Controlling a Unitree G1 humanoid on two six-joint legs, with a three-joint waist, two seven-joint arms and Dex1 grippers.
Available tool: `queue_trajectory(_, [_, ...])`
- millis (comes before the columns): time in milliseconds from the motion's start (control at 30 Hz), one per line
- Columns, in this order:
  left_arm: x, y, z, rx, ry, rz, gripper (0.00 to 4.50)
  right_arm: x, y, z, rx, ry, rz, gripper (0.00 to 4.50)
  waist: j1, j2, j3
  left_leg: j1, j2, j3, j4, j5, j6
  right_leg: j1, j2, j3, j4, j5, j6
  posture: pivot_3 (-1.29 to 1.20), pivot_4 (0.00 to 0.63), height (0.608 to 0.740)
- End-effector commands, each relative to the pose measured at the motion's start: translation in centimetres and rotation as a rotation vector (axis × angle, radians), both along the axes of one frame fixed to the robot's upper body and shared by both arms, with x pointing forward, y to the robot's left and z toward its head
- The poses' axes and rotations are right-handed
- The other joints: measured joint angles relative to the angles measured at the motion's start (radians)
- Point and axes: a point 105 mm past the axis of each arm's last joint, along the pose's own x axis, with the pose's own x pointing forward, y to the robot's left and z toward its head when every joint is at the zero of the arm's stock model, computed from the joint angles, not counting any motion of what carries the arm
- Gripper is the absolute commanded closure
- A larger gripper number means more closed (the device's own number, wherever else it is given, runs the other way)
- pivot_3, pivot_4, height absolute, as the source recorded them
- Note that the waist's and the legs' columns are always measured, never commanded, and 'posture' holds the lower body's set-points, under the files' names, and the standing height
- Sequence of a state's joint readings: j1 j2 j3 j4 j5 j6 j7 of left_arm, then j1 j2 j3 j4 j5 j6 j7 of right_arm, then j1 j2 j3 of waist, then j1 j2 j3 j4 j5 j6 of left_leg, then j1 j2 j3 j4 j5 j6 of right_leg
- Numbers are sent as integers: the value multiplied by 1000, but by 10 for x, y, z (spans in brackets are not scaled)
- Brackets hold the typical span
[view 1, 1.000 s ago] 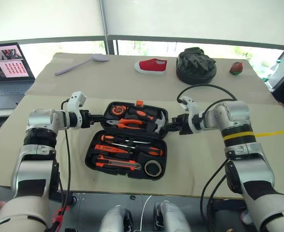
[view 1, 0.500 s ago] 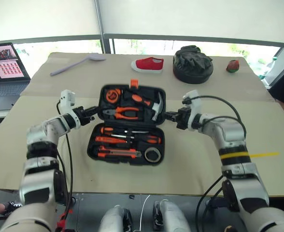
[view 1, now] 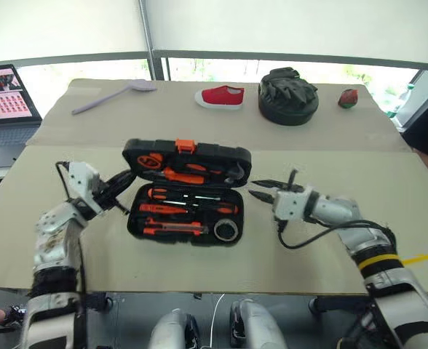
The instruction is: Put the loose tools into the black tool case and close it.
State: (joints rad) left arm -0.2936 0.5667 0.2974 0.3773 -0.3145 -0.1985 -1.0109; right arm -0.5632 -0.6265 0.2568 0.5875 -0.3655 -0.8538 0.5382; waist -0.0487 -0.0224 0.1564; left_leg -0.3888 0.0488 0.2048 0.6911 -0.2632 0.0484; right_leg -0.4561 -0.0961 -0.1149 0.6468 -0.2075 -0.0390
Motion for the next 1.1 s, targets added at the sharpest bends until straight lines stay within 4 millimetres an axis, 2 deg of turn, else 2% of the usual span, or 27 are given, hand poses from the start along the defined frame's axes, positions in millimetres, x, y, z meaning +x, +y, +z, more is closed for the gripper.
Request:
queue_trajectory(33, [-19, 2, -2, 94, -61, -22, 2796, -13, 1, -4, -19, -61, 86, 1389, 1, 0, 0, 0, 0, 0, -1, 0, 0, 0, 0, 2, 0, 0, 0, 0, 150, 740])
queue_trajectory(67, [-23, 4, -1, 102, -68, -21, 2582, -14, -2, -4, -20, -68, 87, 1176, 3, 0, 0, 0, 0, 0, -2, 0, -1, -1, 0, 2, 1, 0, 0, 0, 150, 740])
queue_trajectory(133, [-28, 10, 0, 130, -72, -9, 1858, -17, -11, -1, -20, -85, 84, 442, 5, 0, 0, 1, 1, 0, -2, 1, -2, -1, 0, 3, 1, 0, 0, 0, 150, 740])
queue_trajectory(200, [-30, 20, -1, 137, -45, 20, 1207, -19, -20, -1, -14, -72, 63, 0, 10, 0, 0, 1, 1, 0, -3, 1, -2, -1, 0, 2, 1, 0, -1, 0, 150, 740])
queue_trajectory(300, [-31, 37, -3, 86, 42, 56, 153, -24, -35, -8, 36, 51, 4, 0, 14, 0, 0, 0, 1, 0, -3, 1, -1, -1, 0, 2, 0, 0, -1, 0, 150, 740])
queue_trajectory(333, [-30, 43, -5, 79, 77, 70, 62, -29, -39, -12, 77, 154, -21, 0, 15, 0, 0, 0, 1, -1, -3, 2, 1, 0, 0, 2, 0, 0, -1, 0, 150, 740])
queue_trajectory(367, [-30, 47, -5, 77, 98, 78, 0, -34, -40, -14, 109, 233, -27, 563, 18, 0, 0, 1, 1, 0, -3, 4, 5, 0, 0, 2, 0, 0, -1, 0, 150, 740])
queue_trajectory(467, [-24, 49, -12, 146, 169, 68, 0, -59, -43, -14, 210, 456, -25, 1408, 32, 0, 0, 1, 1, -2, -3, 4, 8, 1, -1, 3, -1, 0, -1, 0, 150, 740])
queue_trajectory(533, [-8, 43, -5, 112, 181, 57, 561, -78, -36, -9, 254, 595, -1, 2270, 34, 0, 0, 1, 1, -3, -3, 3, 10, 1, -1, 2, -1, 0, -1, 0, 150, 740])
queue_trajectory(567, [0, 39, 0, 90, 177, 53, 697, -86, -30, -8, 266, 642, 15, 2534, 41, 1, 1, 1, 1, -3, -3, 3, 10, 1, -1, 2, -1, 0, -1, 0, 150, 740])
queue_trajectory(633, [18, 30, 7, 73, 173, 50, 1490, -102, -16, -8, 252, 734, 55, 3251, 49, -1, 1, -2, 0, -5, -2, 0, 7, 0, -4, -1, -1, 0, -1, 0, 150, 740])
queue_trajectory(667, [28, 26, 10, 79, 169, 56, 1615, -108, -9, -8, 242, 766, 70, 3413, 50, -1, 1, -2, 1, -7, 0, -2, 5, 1, -3, -3, -1, 0, -1, 0, 150, 740])
queue_trajectory(700, [37, 22, 12, 82, 167, 60, 2168, -113, -3, -10, 232, 800, 78, 3891, 52, -1, 0, -3, 1, -7, 1, -3, 5, 1, -4, -4, -1, 0, -1, 0, 150, 740])
queue_trajectory(767, [49, 13, 12, 99, 186, 48, 2798, -120, 9, -12, 210, 834, 94, 4485, 53, -2, 0, -5, 0, -8, 3, -3, 6, 1, -3, -6, -1, 0, 0, 0, 150, 740])
queue_trajectory(833, [60, 6, 7, 121, 218, 41, 3411, -121, 21, -18, 197, 858, 93, 4500, 51, -2, 0, -7, 0, -8, 4, 0, 13, 0, -1, -6, -1, 0, 0, 0, 150, 740])
queue_trajectory(867, [65, 1, 3, 132, 239, 39, 3876, -122, 25, -25, 172, 885, 82, 4500, 50, -3, 0, -7, 0, -8, 4, 0, 14, 0, 0, -6, -2, 0, 0, 0, 150, 740])
queue_trajectory(933, [70, -7, -5, 145, 295, 12, 4398, -121, 34, -34, 157, 928, 58, 4500, 50, -3, 0, -10, 0, -8, 5, 0, 14, -1, 2, -7, -3, 0, 0, 0, 150, 740])
queue_trajectory(1000, [71, -12, -8, 146, 303, -19, 4398, -115, 41, -35, 170, 937, 28, 4500, 49, -4, 0, -12, 0, -8, 7, 0, 14, -2, 5, -9, -2, 0, 0, 0, 150, 740])
queue_trajectory(1100, [64, -26, -13, 87, 342, -137, 4398, -97, 49, -35, 188, 877, -31, 4500, 43, -6, 0, -13, 0, -8, 9, 0, 14, -3, 4, -8, -2, 0, 0, 0, 150, 740])
